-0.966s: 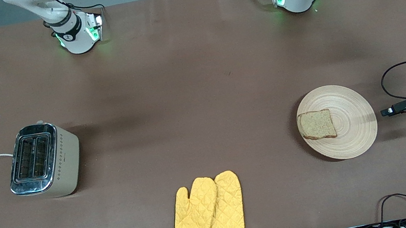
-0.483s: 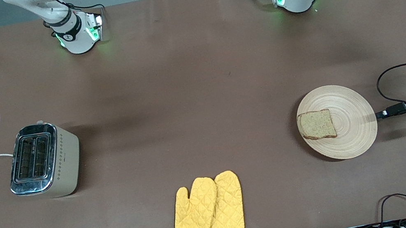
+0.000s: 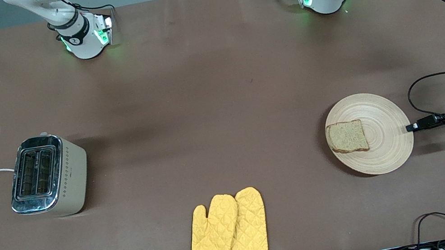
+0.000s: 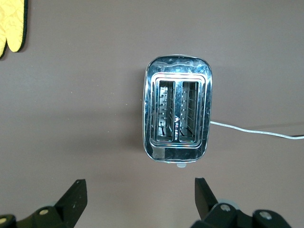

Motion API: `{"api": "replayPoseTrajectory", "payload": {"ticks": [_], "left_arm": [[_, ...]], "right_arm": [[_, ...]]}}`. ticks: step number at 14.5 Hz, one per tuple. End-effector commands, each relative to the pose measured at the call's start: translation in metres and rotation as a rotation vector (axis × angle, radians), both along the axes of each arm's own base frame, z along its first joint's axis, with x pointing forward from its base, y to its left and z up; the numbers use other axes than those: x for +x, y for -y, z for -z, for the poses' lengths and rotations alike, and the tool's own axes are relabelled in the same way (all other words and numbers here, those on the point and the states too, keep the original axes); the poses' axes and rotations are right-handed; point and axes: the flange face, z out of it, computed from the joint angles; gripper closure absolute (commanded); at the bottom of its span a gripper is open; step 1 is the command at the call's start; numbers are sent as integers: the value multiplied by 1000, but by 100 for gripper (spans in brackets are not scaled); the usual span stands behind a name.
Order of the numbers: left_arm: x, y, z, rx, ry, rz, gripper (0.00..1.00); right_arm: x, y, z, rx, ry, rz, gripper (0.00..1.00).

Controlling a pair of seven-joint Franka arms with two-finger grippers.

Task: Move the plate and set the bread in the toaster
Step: 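Grip the wooden plate rim with the left gripper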

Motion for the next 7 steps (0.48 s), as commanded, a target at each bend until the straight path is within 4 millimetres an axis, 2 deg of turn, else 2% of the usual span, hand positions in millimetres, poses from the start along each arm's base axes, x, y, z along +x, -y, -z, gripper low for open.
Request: {"api": "replayPoseTrajectory", "payload": {"ticks": [1, 4, 6, 7], "left_arm": [[3, 2, 0, -13, 39, 34, 60], [2, 3, 2, -19, 39, 39, 70], [1, 4, 3, -26, 37, 43, 85], [1, 5, 5, -31, 33, 46, 86]], "right_arm": [[-3, 0, -3, 14, 3, -8, 0], [-3, 0, -3, 16, 3, -8, 0], [-3, -1, -3, 16, 3, -9, 0], [-3, -1, -3, 16, 5, -9, 0]]}}
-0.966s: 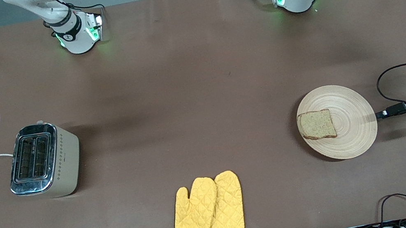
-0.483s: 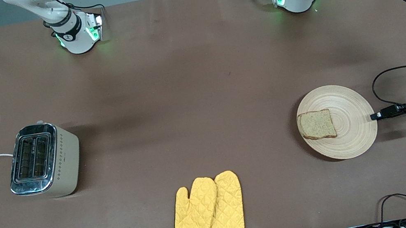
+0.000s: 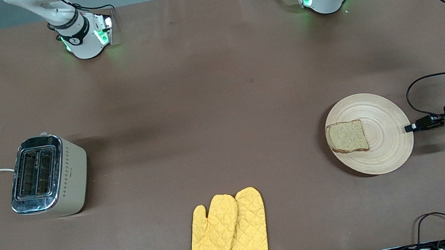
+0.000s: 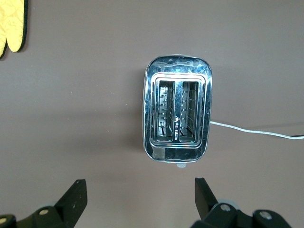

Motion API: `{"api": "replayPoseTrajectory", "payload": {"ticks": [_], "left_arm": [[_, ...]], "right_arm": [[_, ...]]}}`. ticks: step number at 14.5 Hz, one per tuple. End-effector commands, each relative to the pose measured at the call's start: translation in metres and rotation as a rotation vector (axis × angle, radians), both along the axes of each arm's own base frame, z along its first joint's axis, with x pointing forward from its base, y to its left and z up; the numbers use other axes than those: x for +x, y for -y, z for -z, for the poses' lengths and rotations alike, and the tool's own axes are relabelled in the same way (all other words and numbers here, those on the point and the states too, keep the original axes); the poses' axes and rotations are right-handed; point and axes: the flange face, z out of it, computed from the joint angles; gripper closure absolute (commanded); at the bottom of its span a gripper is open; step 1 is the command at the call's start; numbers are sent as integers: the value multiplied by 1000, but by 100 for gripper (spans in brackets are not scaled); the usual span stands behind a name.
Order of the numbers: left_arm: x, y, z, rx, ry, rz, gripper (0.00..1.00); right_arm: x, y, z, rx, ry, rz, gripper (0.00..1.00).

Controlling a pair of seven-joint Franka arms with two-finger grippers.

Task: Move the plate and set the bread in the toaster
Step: 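Grip the wooden plate rim with the left gripper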

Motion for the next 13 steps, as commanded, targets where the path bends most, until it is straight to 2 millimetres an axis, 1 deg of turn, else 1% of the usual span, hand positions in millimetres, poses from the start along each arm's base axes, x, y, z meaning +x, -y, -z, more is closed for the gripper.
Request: {"api": "replayPoseTrajectory", "payload": {"ticks": [1, 2, 3, 4, 5, 7, 8, 9, 10, 11, 12, 13], "left_arm": [[0, 2, 5, -27, 9, 18, 91], [0, 2, 5, -28, 17, 27, 94], [1, 3, 2, -31, 25, 35, 98], [2, 4, -1, -29, 31, 39, 99], [4, 9, -4, -37, 46, 53, 98], [10, 18, -19, -58, 79, 77, 99], [11, 26, -26, -83, 76, 101, 99], [12, 39, -32, -120, 67, 125, 99], [17, 59, -41, -149, 65, 147, 99], [23, 72, -56, -155, 85, 163, 99], [30, 92, -73, -158, 99, 184, 99], [35, 111, -84, -166, 81, 173, 99]], "right_arm": [[-3, -1, -3, 16, 3, -9, 0], [-3, -1, -3, 16, 3, -9, 0], [-3, -2, -3, 16, 3, -10, 0], [-3, -2, -3, 16, 3, -10, 0], [-3, -2, -3, 16, 5, -12, 0], [-3, -2, -3, 16, 5, -10, 0], [-3, -2, -3, 16, 5, -10, 0], [-3, -2, -3, 16, 5, -10, 0], [-3, -2, -3, 16, 5, -10, 0], [-3, -1, -3, 14, 5, -10, 0], [-3, -2, -3, 16, 5, -10, 0], [-3, -2, -3, 16, 3, -10, 0]]}}
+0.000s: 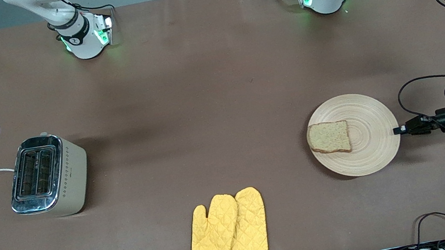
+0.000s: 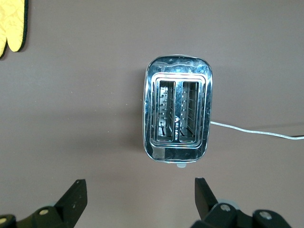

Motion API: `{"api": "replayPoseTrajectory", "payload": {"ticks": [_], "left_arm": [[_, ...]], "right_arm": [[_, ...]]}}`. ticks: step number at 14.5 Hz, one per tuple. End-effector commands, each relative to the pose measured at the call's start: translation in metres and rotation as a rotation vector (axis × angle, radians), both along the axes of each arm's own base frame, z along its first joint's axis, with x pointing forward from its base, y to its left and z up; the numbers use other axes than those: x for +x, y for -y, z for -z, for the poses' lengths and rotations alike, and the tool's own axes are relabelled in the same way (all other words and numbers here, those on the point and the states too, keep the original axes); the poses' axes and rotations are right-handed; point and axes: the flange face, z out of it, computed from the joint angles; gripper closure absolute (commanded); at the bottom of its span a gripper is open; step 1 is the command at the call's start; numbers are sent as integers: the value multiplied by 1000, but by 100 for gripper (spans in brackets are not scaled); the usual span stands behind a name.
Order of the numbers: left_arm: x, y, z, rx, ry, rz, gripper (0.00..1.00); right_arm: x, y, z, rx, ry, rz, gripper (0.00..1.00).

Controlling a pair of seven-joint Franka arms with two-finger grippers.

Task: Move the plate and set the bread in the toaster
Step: 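Grip the wooden plate rim with the left gripper, then slide the plate toward the toaster with the left gripper while the right gripper approaches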

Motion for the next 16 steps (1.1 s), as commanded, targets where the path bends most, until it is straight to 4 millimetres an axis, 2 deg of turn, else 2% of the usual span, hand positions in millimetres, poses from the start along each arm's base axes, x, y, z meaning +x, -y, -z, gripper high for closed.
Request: {"api": "replayPoseTrajectory", "payload": {"ticks": [1, 4, 5, 7, 10, 13, 16], "left_arm": [[12, 56, -49, -28, -28, 16, 99], [24, 129, -74, -74, -59, 23, 100], [26, 162, -81, -83, -84, 36, 100], [24, 221, -82, -79, -107, 72, 100], [12, 305, -72, -58, -131, 131, 100], [-2, 362, -56, -88, -160, 166, 99], [-13, 414, -37, -128, -163, 158, 99]], "right_arm": [[-3, 0, -3, 16, 3, -7, 0], [-3, 0, -3, 15, 6, -7, 0], [-3, -1, -3, 14, 6, -8, 0], [0, 0, 1, 14, 15, -5, 0], [3, -2, 33, 14, -5, 2, 0], [10, -12, 72, 15, 21, -2, 0], [27, -39, 113, 18, 10, 37, 0]]}}
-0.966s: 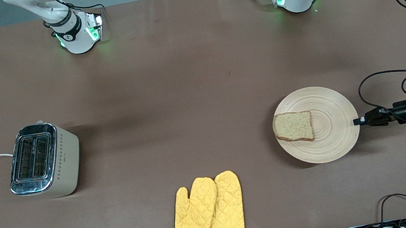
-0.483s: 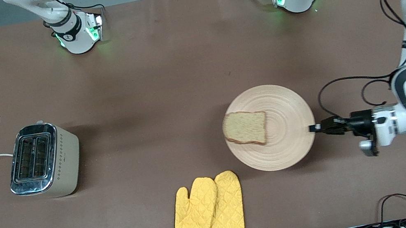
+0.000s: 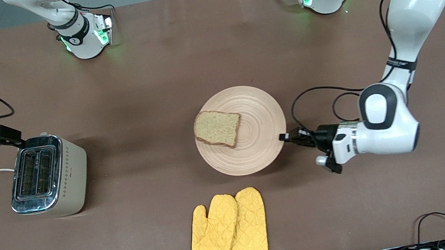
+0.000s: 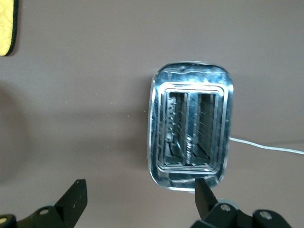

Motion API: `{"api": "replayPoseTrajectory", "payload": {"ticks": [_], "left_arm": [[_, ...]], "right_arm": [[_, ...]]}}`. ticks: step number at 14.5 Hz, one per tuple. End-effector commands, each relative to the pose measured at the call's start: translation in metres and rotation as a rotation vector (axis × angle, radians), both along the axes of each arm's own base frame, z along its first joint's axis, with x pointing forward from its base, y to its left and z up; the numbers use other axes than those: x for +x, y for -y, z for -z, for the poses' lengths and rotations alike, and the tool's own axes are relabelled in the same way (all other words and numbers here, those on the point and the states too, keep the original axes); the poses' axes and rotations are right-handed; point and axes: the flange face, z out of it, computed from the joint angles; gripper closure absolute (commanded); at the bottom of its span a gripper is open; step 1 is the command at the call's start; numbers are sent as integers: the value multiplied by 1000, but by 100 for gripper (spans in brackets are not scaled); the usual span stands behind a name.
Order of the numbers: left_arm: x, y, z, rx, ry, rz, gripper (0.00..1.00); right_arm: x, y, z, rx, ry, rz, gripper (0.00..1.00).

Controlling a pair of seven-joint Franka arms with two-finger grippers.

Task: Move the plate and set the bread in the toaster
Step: 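Slide the plate toward the toaster with the left gripper while the right gripper approaches, then lower the right gripper onto the bread while the left gripper releases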

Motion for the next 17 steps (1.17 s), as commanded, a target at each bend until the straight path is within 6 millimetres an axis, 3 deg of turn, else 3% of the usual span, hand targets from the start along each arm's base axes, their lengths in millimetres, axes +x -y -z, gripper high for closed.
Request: {"api": "replayPoseTrajectory", "payload": {"ticks": [1, 3, 5, 9, 11, 12, 14, 15, 16, 17], "left_arm": [[-7, 36, 8, -59, -5, -31, 99], [-17, 59, 27, -87, 17, -68, 99], [-27, 74, 48, -143, 49, -105, 99], [-37, 89, 94, -186, 70, -156, 99], [-47, 108, 102, -181, 69, -165, 99], [-50, 109, 110, -169, 65, -169, 98], [-53, 108, 126, -157, 52, -179, 95], [-54, 108, 128, -155, 49, -179, 90], [-54, 107, 129, -150, 35, -187, 69], [-53, 107, 127, -145, 23, -197, 41]], "right_arm": [[11, -31, 30, 15, -3, 44, 0], [21, -58, 55, 17, -6, 76, 0], [31, -72, 76, 21, 5, 94, 0], [44, -108, 120, 26, 11, 157, 0], [49, -123, 139, 31, 19, 192, 0], [51, -130, 149, 33, 20, 201, 0], [47, -162, 166, 34, 12, 237, 0], [44, -176, 169, 30, 7, 267, 0], [39, -192, 176, 23, -4, 299, 0], [36, -201, 182, 18, -9, 325, 0]]}}
